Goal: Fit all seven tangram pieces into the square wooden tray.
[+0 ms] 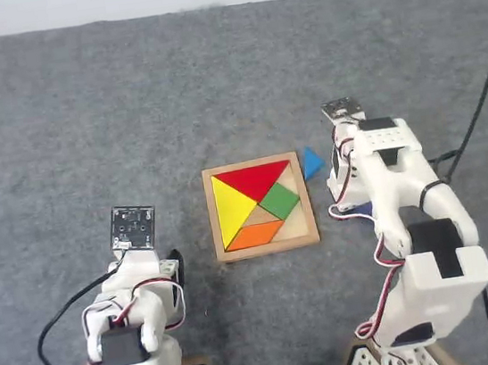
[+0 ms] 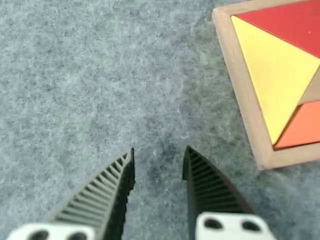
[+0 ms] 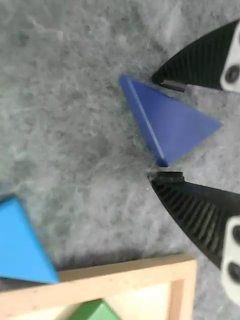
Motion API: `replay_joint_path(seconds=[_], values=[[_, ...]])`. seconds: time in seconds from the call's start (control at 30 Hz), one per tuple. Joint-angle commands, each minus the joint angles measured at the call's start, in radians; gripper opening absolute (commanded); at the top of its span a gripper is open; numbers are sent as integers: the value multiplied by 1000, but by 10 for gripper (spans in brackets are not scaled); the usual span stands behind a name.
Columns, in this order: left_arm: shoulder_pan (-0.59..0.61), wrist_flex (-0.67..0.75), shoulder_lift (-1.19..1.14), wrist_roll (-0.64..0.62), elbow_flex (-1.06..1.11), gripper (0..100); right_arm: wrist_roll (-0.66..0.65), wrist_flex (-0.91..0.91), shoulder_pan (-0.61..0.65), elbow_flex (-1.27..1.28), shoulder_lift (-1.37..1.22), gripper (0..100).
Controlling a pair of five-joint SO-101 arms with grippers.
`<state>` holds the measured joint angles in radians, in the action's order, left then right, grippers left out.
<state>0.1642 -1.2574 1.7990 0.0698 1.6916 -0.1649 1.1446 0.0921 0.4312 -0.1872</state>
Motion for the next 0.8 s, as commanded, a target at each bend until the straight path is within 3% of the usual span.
replay_joint_path(seconds=[0.0, 0.23, 0.77], values=[[-2, -9, 28, 6, -8, 153, 38, -24, -12, -5, 10, 267], [-2, -9, 28, 6, -8, 153, 40, -24, -12, -5, 10, 190], [-2, -9, 28, 6, -8, 153, 14, 19, 7, -35, 122, 183]])
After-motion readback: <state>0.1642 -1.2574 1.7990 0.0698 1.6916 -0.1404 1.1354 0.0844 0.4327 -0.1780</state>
